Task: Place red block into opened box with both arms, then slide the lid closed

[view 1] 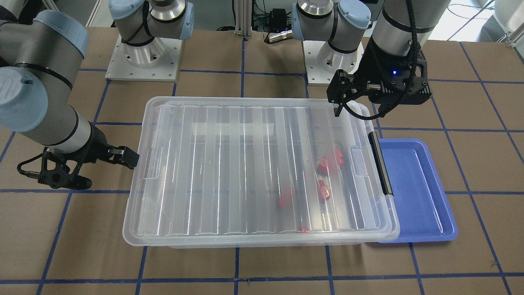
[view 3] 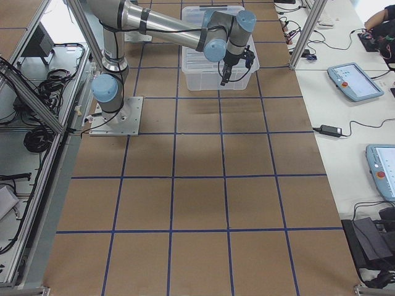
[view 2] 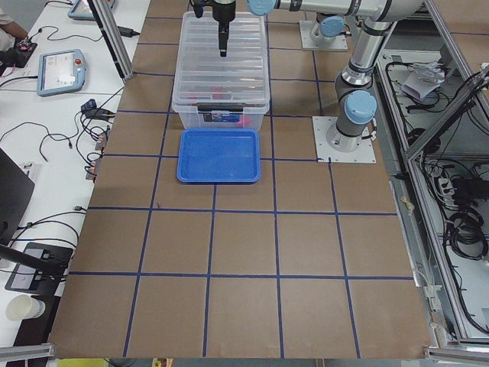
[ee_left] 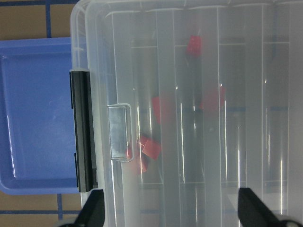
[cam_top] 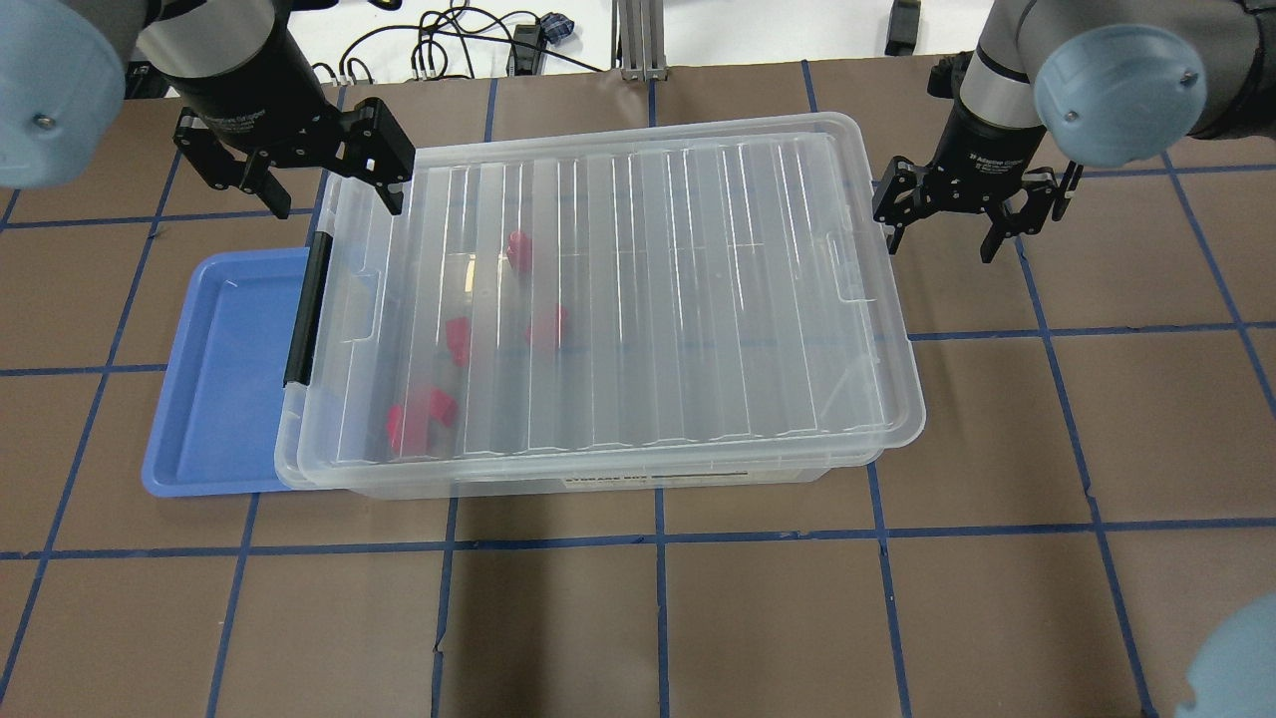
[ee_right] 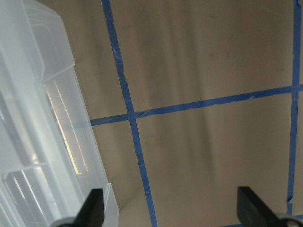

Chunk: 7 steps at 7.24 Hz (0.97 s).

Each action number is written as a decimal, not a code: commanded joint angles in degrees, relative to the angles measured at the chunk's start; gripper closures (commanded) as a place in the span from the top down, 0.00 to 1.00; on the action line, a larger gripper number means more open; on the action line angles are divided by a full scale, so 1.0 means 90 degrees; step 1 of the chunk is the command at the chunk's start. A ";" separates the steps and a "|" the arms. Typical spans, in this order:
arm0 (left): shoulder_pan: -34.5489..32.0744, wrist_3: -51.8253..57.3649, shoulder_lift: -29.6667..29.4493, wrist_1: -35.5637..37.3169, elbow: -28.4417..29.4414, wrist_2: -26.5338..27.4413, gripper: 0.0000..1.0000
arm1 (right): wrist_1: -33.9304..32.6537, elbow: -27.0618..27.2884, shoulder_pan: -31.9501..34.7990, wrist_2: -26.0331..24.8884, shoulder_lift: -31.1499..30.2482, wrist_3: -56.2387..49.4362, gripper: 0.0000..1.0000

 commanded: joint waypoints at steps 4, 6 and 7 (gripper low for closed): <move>-0.0007 0.0002 -0.0004 -0.0002 0.0077 0.0008 1.00 | 0.0430 -0.0461 -0.0010 -0.0093 -0.0460 -0.0018 1.00; -0.0017 -0.0008 0.0016 -0.0002 0.0087 0.0018 1.00 | 0.1125 -0.0483 -0.0010 -0.0026 -0.1172 -0.0008 1.00; -0.0017 -0.0008 0.0016 -0.0002 0.0087 0.0018 1.00 | 0.1340 -0.0444 0.0000 -0.0006 -0.1505 -0.0008 1.00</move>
